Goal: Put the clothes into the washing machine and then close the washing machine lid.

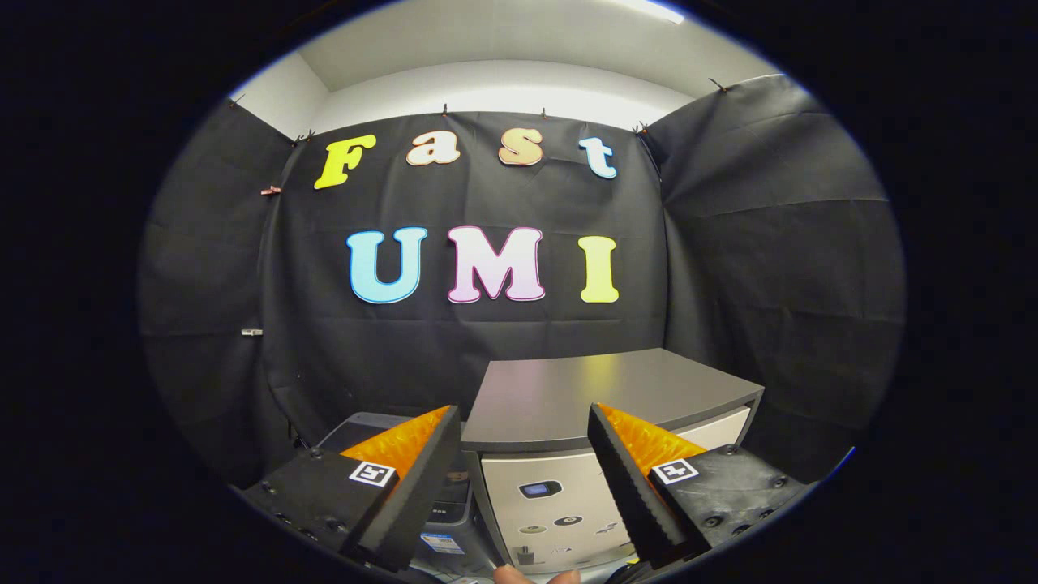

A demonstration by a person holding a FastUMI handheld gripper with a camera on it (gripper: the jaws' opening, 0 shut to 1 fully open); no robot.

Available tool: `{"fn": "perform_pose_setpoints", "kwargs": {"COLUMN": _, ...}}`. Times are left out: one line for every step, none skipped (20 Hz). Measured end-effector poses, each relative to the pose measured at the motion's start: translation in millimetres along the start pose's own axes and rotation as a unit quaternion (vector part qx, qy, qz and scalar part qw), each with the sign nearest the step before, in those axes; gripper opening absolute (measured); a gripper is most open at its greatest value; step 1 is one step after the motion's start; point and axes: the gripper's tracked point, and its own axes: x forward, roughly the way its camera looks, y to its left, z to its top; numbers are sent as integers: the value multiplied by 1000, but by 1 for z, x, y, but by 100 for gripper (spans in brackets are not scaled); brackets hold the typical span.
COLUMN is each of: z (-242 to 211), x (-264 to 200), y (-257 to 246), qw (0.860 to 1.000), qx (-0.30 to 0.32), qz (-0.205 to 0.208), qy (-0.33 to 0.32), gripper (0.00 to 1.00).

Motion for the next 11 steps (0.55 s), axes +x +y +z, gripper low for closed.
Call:
{"fn": "perform_pose_setpoints", "kwargs": {"z": 0, "x": 0, "y": 1, "qw": 1000, "qx": -1, "qz": 1, "qy": 0, "gripper": 99}}
{"fn": "perform_pose_setpoints", "kwargs": {"z": -1, "x": 0, "y": 2, "qw": 1000, "qx": -1, "qz": 2, "qy": 0, "gripper": 99}}
{"fn": "perform_pose_setpoints", "kwargs": {"z": -1, "x": -1, "y": 2, "qw": 1000, "qx": -1, "qz": 4, "qy": 1, "gripper": 99}}
{"fn": "perform_pose_setpoints", "kwargs": {"z": -2, "x": 0, "y": 3, "qw": 1000, "qx": 0, "qz": 4, "qy": 2, "gripper": 99}}
{"fn": "perform_pose_setpoints", "kwargs": {"z": -3, "x": 0, "y": 4, "qw": 1000, "qx": 0, "qz": 6, "qy": 3, "gripper": 99}}
{"fn": "perform_pose_setpoints", "kwargs": {"z": -4, "x": 0, "y": 5, "qw": 1000, "qx": -1, "qz": 6, "qy": 4, "gripper": 99}}
{"fn": "perform_pose_setpoints", "kwargs": {"z": -5, "x": 0, "y": 4, "qw": 1000, "qx": -1, "qz": 6, "qy": 5, "gripper": 99}}
{"fn": "perform_pose_setpoints", "kwargs": {"z": -5, "x": 0, "y": 5, "qw": 1000, "qx": -2, "qz": 6, "qy": 5, "gripper": 99}}
{"fn": "perform_pose_setpoints", "kwargs": {"z": -6, "x": 0, "y": 5, "qw": 1000, "qx": -1, "qz": 5, "qy": 5, "gripper": 99}}
{"fn": "perform_pose_setpoints", "kwargs": {"z": -5, "x": 0, "y": 5, "qw": 1000, "qx": -1, "qz": 6, "qy": 5, "gripper": 99}}
{"fn": "perform_pose_setpoints", "kwargs": {"z": -5, "x": -1, "y": 5, "qw": 1000, "qx": -1, "qz": 5, "qy": 5, "gripper": 99}}
